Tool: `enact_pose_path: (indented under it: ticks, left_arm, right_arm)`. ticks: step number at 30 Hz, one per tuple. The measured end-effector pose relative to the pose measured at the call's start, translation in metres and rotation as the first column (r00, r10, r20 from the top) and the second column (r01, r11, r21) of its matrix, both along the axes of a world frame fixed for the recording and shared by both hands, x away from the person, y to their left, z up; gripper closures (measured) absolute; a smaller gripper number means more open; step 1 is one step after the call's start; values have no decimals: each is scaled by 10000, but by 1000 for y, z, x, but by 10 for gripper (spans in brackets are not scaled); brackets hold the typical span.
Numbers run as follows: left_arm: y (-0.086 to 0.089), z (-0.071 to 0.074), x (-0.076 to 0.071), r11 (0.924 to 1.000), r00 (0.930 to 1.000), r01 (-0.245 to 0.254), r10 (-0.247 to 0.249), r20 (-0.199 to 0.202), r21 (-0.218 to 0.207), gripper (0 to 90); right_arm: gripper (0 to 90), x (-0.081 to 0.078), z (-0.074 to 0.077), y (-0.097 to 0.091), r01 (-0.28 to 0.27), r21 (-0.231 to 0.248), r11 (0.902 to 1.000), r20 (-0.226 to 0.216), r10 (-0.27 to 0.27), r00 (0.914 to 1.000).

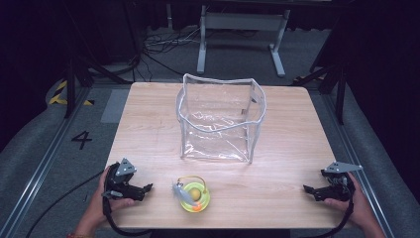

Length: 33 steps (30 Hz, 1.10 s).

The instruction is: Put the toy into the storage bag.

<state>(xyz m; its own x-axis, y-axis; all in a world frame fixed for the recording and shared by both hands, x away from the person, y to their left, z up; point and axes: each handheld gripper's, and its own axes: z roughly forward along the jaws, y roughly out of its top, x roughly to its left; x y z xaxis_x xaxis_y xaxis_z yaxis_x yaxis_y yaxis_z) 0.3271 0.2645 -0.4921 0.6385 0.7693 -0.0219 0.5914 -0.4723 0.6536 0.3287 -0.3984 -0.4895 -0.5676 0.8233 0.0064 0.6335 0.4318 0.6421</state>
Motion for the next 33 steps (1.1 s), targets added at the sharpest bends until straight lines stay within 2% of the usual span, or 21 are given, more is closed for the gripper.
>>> enact_pose_path:
  ticks: [2,5,11,15,16,17,19,23,25,29,30,31,33]
  left_arm:
    - [0,0,0,10000,10000,-23,23,-2,-4,5]
    - [0,0,0,10000,10000,-49,49,-8,-31,5]
    - [0,0,0,10000,10000,-11,11,7,24,5]
    - [0,0,0,10000,10000,-36,36,25,-20,6]
    - [1,0,0,9999,9999,35,-36,150,105,6]
    - [1,0,0,10000,9999,28,-30,140,94,7]
    - [1,0,0,9999,9999,24,-25,137,99,6]
    - [1,0,0,10000,9999,-11,10,127,76,6]
    - [1,0,0,10000,9999,-14,13,125,92,7]
    - [1,0,0,10000,9999,-24,23,126,84,6]
    - [1,0,0,10000,9999,-24,23,126,84,7]
    - [1,0,0,10000,9999,-15,14,125,93,7]
    - [1,0,0,10000,9999,-38,37,131,71,7]
  right_arm:
    - [195,1,3,0,-170,165,9997,69,169,9998]
    - [174,1,7,2,-280,-47,9996,8,280,9996]
    - [202,1,20,7,-613,177,9980,88,611,9981]
    - [220,-1,36,23,-954,365,9948,253,945,9952]
    - [231,-1,40,27,-1131,573,9919,276,1117,9934]
    - [244,-2,46,36,-1437,548,9881,292,1423,9894]
    - [243,-3,53,50,-1943,149,9808,313,1938,9806]
    - [262,-3,63,79,-2930,-308,9556,25,2932,9560]
    - [266,-2,68,92,-3221,-519,9453,-72,3222,9467]
    - [268,-1,77,112,-3776,-642,9237,-199,3772,9259]
    - [268,-1,77,112,-3776,-642,9237,-199,3772,9259]
    - [267,0,80,119,-3978,-675,9150,-221,3972,9174]
    - [266,1,85,128,-4178,-692,9059,-185,4176,9085]
